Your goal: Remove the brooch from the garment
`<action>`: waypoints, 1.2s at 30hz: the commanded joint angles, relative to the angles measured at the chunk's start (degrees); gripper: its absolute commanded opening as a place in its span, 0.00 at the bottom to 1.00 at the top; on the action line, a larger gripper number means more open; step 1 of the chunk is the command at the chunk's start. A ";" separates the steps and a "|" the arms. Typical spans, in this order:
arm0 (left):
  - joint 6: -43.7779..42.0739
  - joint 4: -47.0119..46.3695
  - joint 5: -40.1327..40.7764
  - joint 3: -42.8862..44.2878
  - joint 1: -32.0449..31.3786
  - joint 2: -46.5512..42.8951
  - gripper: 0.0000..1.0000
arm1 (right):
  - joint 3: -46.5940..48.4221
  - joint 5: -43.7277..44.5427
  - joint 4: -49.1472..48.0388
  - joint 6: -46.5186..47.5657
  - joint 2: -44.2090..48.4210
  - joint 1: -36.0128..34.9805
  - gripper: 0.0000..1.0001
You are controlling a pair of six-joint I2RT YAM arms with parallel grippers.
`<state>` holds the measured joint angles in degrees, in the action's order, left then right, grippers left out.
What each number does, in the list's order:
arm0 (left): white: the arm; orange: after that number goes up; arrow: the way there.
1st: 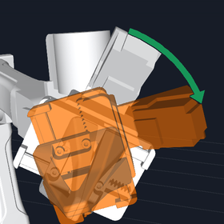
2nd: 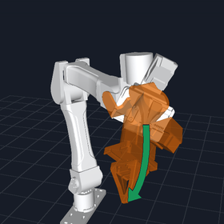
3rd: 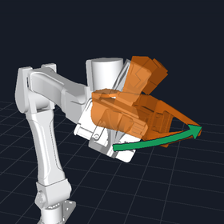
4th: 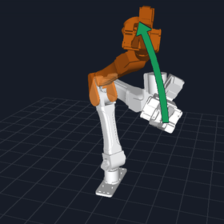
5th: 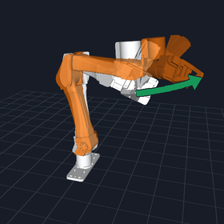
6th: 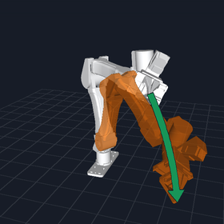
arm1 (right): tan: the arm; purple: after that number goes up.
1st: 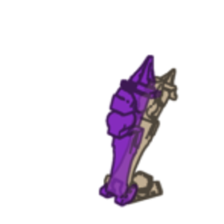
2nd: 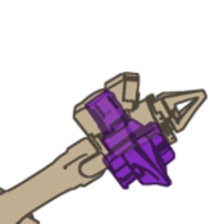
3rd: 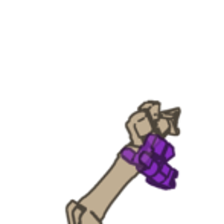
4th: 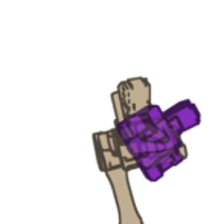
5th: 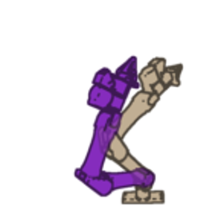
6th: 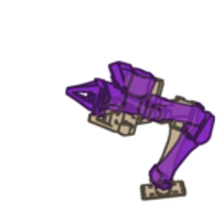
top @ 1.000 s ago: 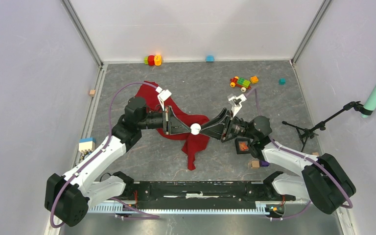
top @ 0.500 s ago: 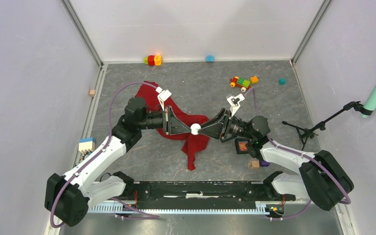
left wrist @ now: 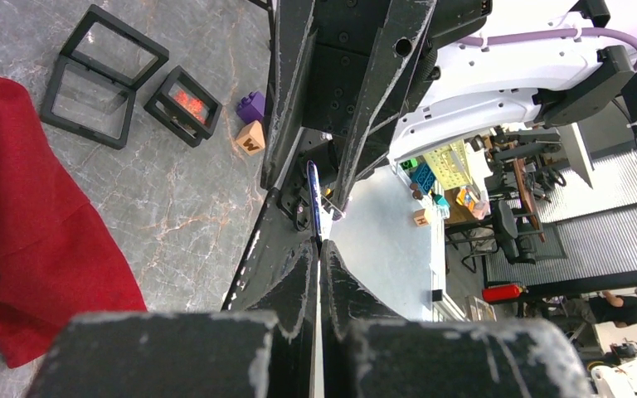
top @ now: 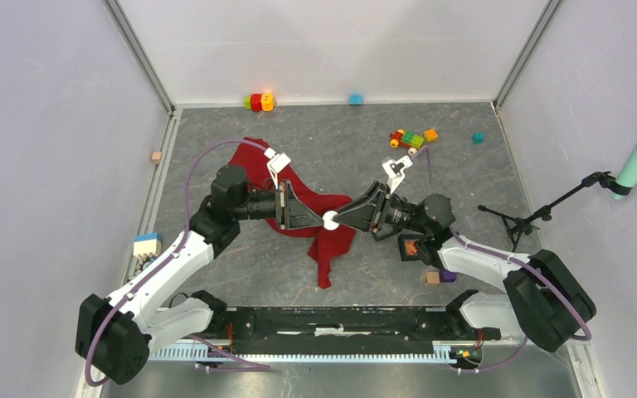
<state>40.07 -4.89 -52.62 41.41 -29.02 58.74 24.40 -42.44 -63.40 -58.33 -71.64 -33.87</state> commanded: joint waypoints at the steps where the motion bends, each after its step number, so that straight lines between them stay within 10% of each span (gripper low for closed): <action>1: 1.56 -2.41 -1.52 -0.11 -0.34 -1.17 0.02 | 2.82 0.78 -1.53 0.39 -0.90 -1.09 0.39; 36: 3.50 -5.30 -2.48 -1.15 -0.37 -3.33 0.02 | -1.43 -0.46 -17.49 -7.41 -2.33 -1.55 0.47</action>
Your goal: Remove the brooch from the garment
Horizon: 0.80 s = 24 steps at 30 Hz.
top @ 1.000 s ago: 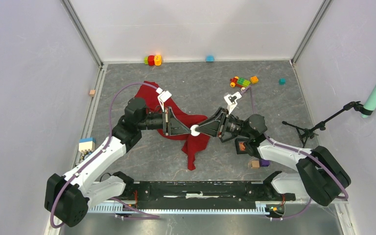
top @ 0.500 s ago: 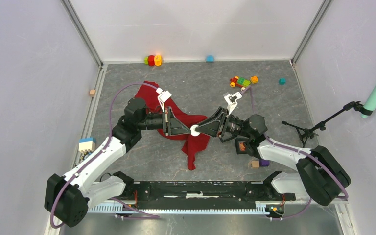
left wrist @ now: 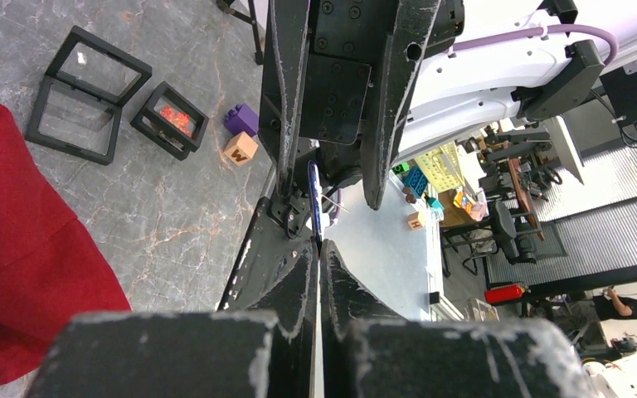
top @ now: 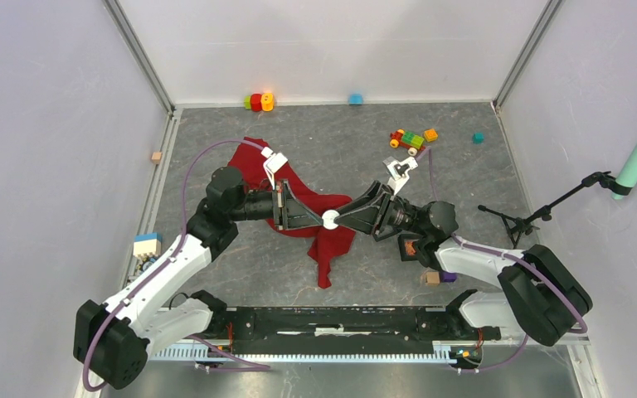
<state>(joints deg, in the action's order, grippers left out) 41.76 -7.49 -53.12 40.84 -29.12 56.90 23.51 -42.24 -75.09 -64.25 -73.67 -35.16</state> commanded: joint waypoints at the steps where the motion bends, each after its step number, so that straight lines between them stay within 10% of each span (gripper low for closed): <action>1: 1.88 -2.84 -1.94 -0.66 -0.23 -1.51 0.02 | -0.44 -0.72 -5.69 -1.44 -0.31 -0.22 0.46; 24: 2.58 -3.50 -1.98 -0.70 -0.23 -1.49 0.02 | 1.52 -0.04 4.65 4.69 0.63 -0.80 0.27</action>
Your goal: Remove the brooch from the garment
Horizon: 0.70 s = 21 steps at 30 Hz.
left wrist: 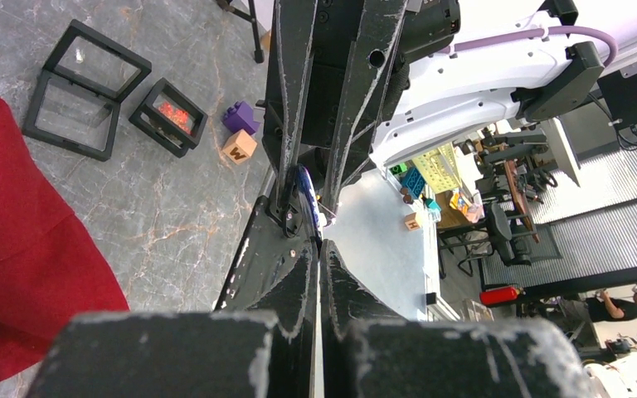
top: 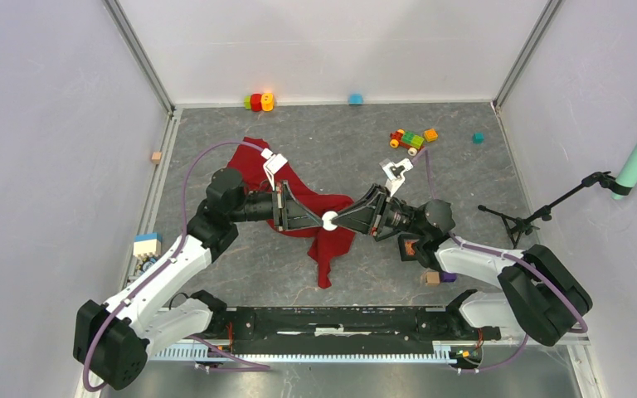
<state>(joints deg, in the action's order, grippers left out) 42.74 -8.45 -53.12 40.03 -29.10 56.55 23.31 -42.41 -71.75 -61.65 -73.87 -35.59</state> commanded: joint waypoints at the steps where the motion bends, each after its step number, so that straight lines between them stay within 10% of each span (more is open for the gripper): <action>1: 1.56 -2.49 -2.04 0.13 -0.30 -1.14 0.02 | 1.81 0.14 1.55 2.12 0.88 -0.35 0.26; 21: 1.29 -2.50 -2.07 0.36 -0.53 -0.61 0.02 | 6.18 1.89 20.26 12.22 3.06 -1.23 0.23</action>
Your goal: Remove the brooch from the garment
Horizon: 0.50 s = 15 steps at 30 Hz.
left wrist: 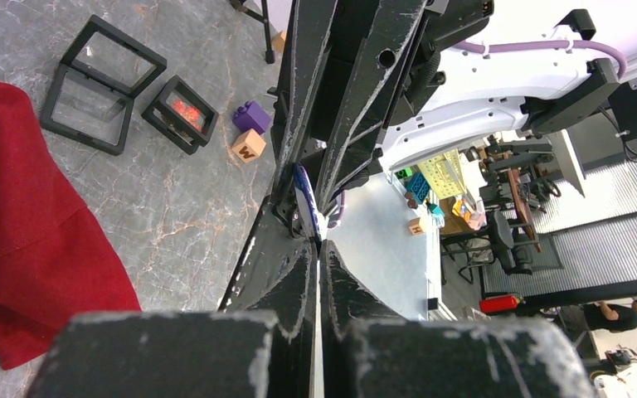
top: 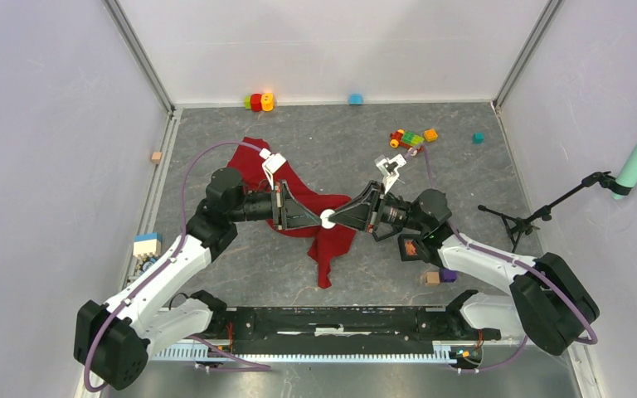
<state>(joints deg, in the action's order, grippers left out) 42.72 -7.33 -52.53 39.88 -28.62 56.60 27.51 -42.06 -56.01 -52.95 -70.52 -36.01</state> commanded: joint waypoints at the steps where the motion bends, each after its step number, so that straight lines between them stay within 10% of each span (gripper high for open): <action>1: 1.31 -3.60 -2.71 0.55 -1.00 -0.67 0.02 | 1.73 1.13 3.25 2.90 -0.25 -0.82 0.24; 15: 1.10 -3.65 -2.40 0.63 -1.05 -0.63 0.02 | 0.18 -0.83 -2.18 1.08 -0.02 -0.81 0.27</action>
<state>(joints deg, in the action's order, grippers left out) 42.72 -7.38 -52.66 39.72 -28.69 56.62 27.66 -42.46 -56.51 -52.62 -70.54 -36.10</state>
